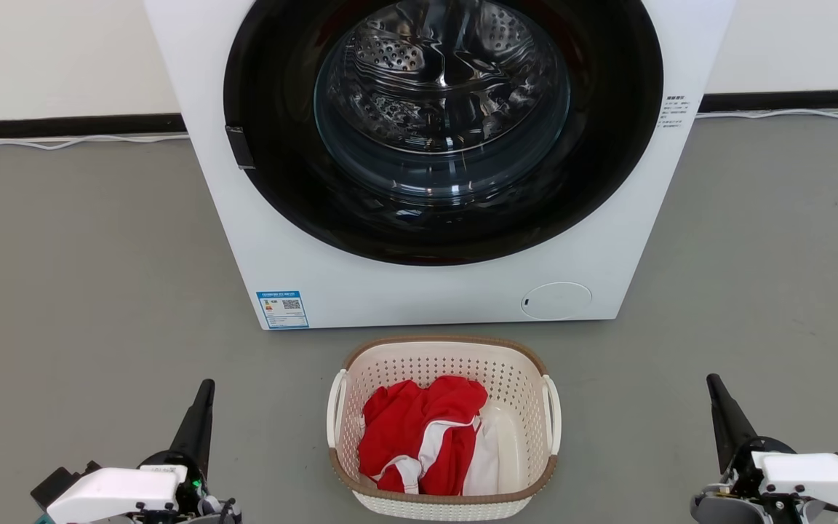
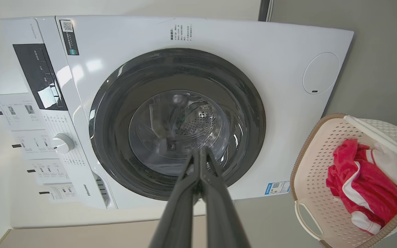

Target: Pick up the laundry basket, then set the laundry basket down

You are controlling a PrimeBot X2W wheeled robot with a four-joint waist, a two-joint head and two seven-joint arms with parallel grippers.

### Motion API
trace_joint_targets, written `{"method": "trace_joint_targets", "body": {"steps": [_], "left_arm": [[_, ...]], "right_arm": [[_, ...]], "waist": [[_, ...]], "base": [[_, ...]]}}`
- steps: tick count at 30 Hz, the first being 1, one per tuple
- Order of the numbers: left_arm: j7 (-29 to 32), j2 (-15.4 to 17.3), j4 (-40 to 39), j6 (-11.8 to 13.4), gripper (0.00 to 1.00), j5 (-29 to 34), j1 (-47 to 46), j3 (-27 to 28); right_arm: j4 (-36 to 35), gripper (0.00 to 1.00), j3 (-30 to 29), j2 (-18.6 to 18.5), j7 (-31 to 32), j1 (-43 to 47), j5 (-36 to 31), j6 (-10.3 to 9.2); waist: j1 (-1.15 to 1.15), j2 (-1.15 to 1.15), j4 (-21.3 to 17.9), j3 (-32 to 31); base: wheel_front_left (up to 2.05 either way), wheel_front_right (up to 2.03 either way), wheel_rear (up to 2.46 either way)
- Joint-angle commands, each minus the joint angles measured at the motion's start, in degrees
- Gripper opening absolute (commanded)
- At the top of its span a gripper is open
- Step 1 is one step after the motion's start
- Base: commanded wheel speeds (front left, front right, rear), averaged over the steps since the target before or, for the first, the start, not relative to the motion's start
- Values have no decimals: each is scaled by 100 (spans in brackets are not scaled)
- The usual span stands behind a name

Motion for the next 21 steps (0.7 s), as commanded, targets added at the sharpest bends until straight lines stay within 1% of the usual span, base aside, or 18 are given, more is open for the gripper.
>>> {"method": "trace_joint_targets", "body": {"steps": [1,4,21], "left_arm": [[55,55,-206,-87,0,-130,-308,204],[106,46,-239,-114,0,-287,-324,238],[107,46,-240,-115,0,-293,-324,239]], "right_arm": [[-228,0,99,-34,73,-333,191,41],[-266,0,88,-35,123,-340,421,41],[-267,0,88,-35,124,-340,428,41]], "waist": [[0,0,1,2],[0,0,2,9],[0,0,2,9]], "base": [[0,0,0],[0,0,0],[0,0,0]]}}
